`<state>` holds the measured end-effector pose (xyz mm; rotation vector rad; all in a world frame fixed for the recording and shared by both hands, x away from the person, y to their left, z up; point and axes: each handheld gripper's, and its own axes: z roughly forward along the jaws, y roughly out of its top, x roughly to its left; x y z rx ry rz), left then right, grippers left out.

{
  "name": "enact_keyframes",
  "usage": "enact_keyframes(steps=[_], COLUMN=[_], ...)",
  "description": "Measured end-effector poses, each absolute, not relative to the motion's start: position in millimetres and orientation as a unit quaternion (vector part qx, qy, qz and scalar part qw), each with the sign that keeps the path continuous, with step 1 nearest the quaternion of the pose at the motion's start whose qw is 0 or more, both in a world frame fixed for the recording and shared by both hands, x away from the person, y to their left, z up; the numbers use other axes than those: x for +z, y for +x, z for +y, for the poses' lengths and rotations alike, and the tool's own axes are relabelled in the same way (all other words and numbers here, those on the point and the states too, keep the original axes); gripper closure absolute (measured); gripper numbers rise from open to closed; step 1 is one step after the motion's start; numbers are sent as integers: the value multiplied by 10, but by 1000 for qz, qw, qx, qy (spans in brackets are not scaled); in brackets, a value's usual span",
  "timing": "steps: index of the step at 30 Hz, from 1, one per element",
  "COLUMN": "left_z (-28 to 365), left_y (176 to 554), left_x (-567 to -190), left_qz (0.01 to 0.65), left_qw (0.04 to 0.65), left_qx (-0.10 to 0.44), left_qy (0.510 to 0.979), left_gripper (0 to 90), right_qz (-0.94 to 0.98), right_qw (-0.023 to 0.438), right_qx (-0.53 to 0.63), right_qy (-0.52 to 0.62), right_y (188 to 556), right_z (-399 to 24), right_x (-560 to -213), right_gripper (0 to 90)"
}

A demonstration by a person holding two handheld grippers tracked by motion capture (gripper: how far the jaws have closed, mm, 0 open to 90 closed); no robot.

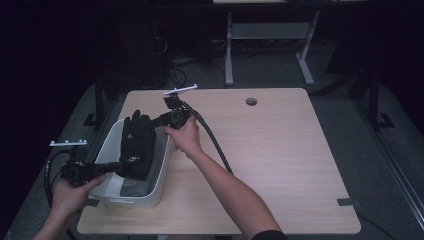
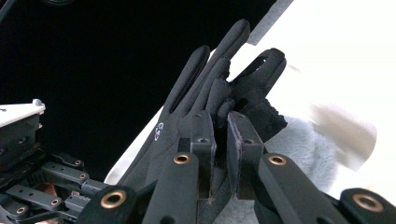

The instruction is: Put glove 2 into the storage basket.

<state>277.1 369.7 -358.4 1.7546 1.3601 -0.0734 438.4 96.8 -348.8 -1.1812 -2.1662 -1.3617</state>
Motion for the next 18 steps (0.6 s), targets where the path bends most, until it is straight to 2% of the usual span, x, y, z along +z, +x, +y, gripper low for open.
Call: enact_keyframes(steps=[18], left_z=[3762], left_y=[2732], left_x=[-3771], left_qz=[562], left_qw=[434], left_qx=[-51], left_qy=[703], left_gripper=[789], right_qz=[-764], right_qw=[176], right_qx=[-457], right_qy=[-420], right_y=[4356], right_z=[1070], right_x=[-3741], right_gripper=[819])
